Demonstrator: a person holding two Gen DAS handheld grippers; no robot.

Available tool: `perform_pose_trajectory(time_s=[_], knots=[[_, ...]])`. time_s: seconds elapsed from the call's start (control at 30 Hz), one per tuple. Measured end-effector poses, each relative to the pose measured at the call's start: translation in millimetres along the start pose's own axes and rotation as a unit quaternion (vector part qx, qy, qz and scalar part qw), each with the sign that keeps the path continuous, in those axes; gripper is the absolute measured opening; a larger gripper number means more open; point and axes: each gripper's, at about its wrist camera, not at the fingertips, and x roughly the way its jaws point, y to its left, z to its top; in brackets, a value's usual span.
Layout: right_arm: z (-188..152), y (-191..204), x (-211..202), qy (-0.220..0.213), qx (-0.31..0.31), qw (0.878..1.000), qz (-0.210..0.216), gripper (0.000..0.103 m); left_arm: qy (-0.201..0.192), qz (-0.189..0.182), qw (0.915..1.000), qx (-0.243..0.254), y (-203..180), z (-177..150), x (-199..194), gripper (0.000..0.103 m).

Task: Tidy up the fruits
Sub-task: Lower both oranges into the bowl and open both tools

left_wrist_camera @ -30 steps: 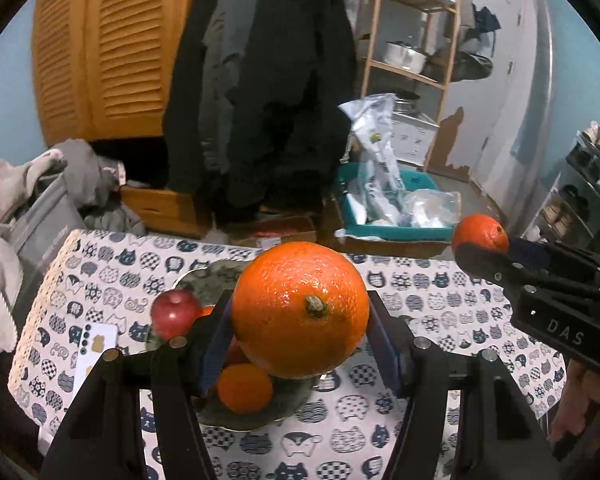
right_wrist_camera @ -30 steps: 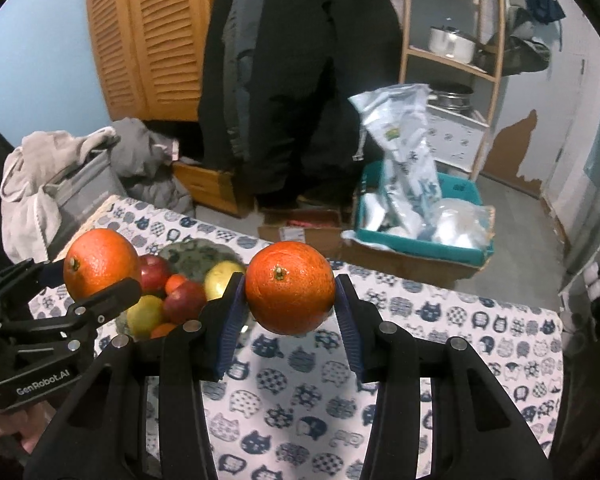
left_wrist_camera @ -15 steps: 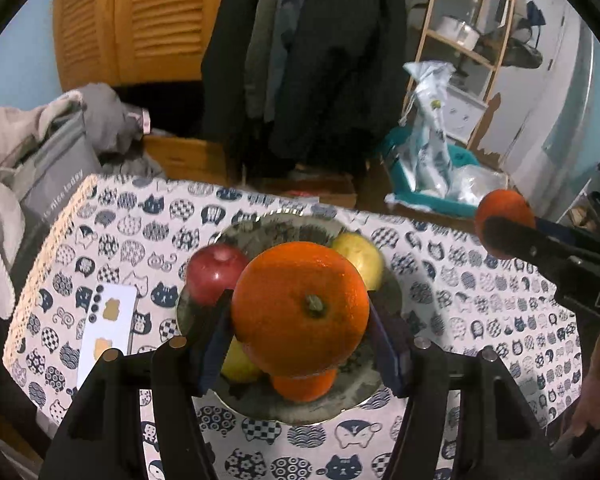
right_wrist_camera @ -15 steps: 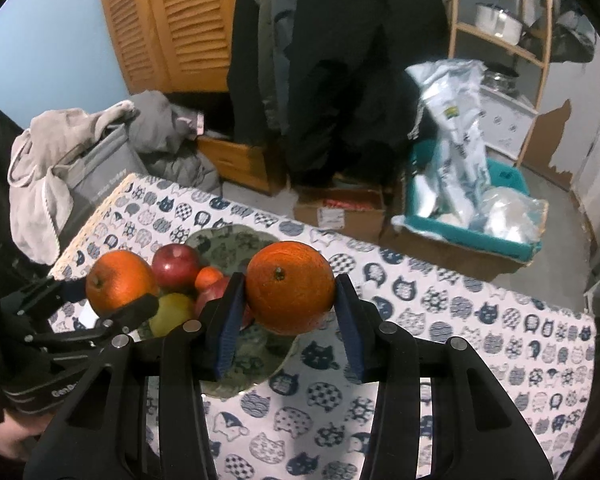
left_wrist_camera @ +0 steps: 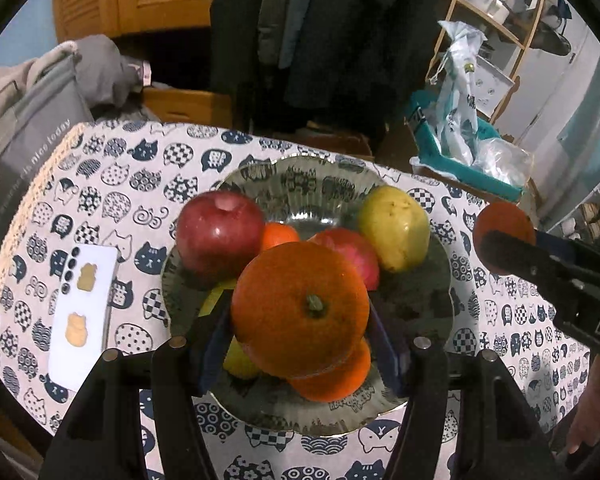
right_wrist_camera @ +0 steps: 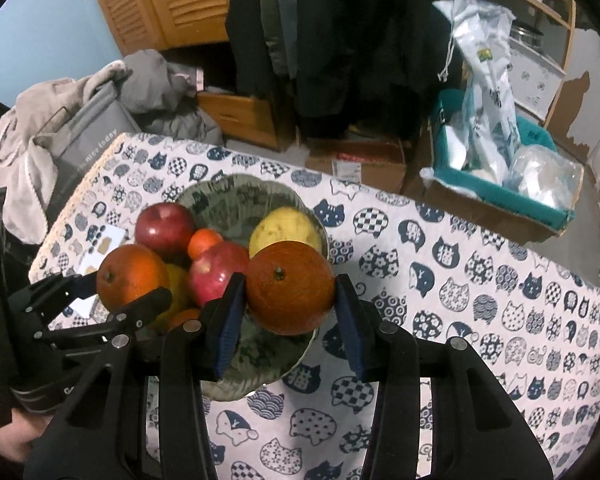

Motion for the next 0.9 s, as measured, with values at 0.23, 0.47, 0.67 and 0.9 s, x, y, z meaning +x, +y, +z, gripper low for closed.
perform_pose_trajectory(time_s=[0.23, 0.47, 0.67, 0.9], knots=[[-4, 1, 13, 0.014, -0.002, 1.0, 0.003, 0.044, 0.022, -0.002, 0.9997, 0.003, -2, -5, 14, 0.064], [-5, 2, 17, 0.02, 0.002, 1.0, 0.011, 0.044, 0.037, -0.009, 0.9993, 0.001, -1, -8, 23, 0.065], [-6, 5, 23, 0.03, 0.001, 0.999, 0.019, 0.044, 0.028, 0.001, 0.9996, 0.003, 1, -8, 15, 0.078], [-11, 9, 34, 0.049, -0.001, 0.998, 0.027, 0.044, 0.016, -0.004, 0.9996, -0.023, 17, -9, -3, 0.081]])
